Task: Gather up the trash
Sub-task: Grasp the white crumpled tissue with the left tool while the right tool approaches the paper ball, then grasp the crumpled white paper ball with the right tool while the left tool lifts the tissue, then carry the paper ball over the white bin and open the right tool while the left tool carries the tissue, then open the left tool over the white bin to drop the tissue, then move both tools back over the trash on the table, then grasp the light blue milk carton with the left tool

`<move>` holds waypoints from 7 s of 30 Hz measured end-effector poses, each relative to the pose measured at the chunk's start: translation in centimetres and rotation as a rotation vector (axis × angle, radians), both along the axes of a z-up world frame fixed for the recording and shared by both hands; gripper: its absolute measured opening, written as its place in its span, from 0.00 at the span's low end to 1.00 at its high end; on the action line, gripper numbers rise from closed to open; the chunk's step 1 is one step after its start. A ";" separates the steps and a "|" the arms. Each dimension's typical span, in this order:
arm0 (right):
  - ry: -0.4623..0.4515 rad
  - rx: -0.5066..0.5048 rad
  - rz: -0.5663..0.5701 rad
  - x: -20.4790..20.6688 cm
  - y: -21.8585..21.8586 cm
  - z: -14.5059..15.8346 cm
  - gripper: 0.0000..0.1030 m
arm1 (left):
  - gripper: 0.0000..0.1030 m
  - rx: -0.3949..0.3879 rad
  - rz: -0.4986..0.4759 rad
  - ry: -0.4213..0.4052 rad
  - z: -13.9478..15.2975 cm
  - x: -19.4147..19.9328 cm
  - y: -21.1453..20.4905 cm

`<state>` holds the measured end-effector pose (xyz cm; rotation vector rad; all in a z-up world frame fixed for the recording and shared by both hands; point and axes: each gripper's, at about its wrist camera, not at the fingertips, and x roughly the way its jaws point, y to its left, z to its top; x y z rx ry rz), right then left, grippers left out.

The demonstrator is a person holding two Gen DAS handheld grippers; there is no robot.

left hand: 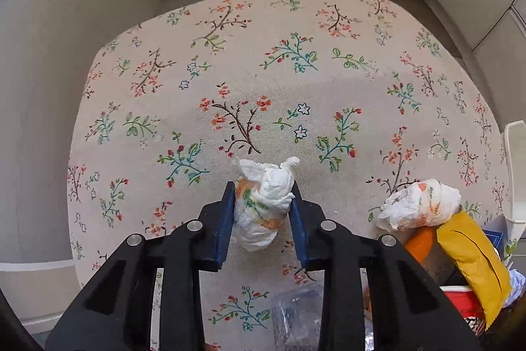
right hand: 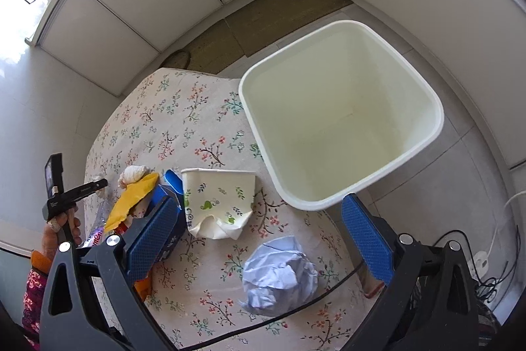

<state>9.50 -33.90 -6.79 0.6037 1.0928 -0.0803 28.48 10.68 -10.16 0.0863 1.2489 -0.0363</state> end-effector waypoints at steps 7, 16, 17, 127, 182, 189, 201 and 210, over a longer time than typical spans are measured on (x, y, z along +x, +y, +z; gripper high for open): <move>0.068 0.051 0.017 -2.4 -0.1 -1.3 0.95 | 0.29 -0.200 0.058 -0.211 8.6 -6.9 0.5; 0.077 0.051 0.101 -4.4 2.5 -2.3 0.94 | 0.29 -0.442 -0.018 -0.394 13.1 -16.7 -6.2; 0.074 0.037 0.108 -4.4 2.8 -2.3 0.94 | 0.29 -0.455 -0.024 -0.400 13.0 -17.2 -6.8; -0.154 -0.248 -0.486 -1.4 -23.8 5.5 0.81 | 0.31 -0.489 -0.396 -0.203 7.3 -6.7 -47.0; -0.389 -0.481 0.001 4.2 4.3 8.5 0.93 | 0.90 -0.232 0.079 -0.476 11.8 -12.9 -20.6; -0.411 -0.481 0.089 5.0 9.1 8.4 0.93 | 0.90 -0.214 0.150 -0.485 12.0 -13.2 -16.0; -0.408 -0.443 0.212 6.4 15.4 7.9 0.93 | 0.90 -0.159 0.240 -0.449 11.7 -13.1 -9.1; -0.386 -0.423 0.296 7.5 18.9 7.2 0.93 | 0.90 -0.198 0.343 -0.320 8.9 -12.0 -2.8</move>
